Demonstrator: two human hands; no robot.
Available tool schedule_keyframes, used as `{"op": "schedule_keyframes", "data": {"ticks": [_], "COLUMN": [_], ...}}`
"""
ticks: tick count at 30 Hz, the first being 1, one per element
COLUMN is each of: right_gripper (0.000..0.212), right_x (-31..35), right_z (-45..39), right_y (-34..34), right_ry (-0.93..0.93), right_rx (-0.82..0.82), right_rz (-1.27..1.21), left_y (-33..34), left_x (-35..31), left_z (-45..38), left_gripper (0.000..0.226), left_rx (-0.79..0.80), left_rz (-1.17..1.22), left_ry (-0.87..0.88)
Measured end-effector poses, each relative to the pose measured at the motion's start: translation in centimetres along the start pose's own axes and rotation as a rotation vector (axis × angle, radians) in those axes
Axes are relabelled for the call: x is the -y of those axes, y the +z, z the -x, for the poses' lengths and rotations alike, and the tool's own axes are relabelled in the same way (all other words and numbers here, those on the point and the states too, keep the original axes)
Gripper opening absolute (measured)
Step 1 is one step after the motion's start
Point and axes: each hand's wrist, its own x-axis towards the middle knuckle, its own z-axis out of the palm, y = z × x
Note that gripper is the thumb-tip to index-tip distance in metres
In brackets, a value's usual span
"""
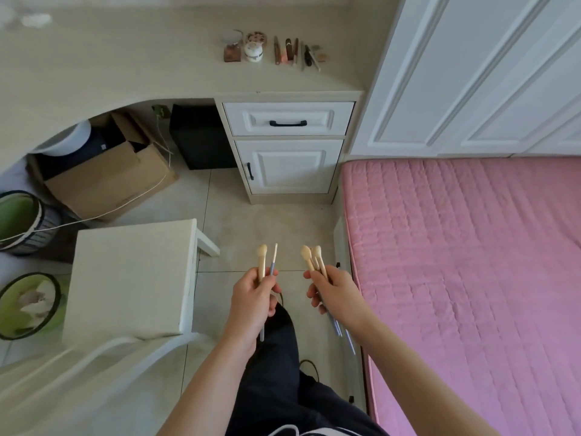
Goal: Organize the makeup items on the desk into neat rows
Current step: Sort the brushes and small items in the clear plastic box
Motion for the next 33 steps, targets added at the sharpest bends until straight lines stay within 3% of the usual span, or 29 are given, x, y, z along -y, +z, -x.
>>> {"op": "schedule_keyframes", "data": {"ticks": [11, 18, 33], "right_gripper": [0.02, 0.019, 0.02], "right_x": [10.1, 14.1, 20.1], "right_z": [-9.8, -14.1, -23.9], "right_y": [2.3, 3.0, -2.5], "right_ry": [-0.033, -0.04, -0.043], "right_rx": [-0.077, -0.106, -0.11], "right_rz": [-0.032, -0.054, -0.094], "left_y": [-2.8, -3.7, 1.6], "left_x": [-10.1, -13.3, -19.8], "left_z": [-12.2, -16.9, -26.1], "left_gripper": [0.013, 0.014, 0.014], "left_rx": [0.053, 0.063, 0.047], "left_rz": [-0.05, -0.061, -0.05], "left_ry": [0.066, 0.058, 0.051]}}
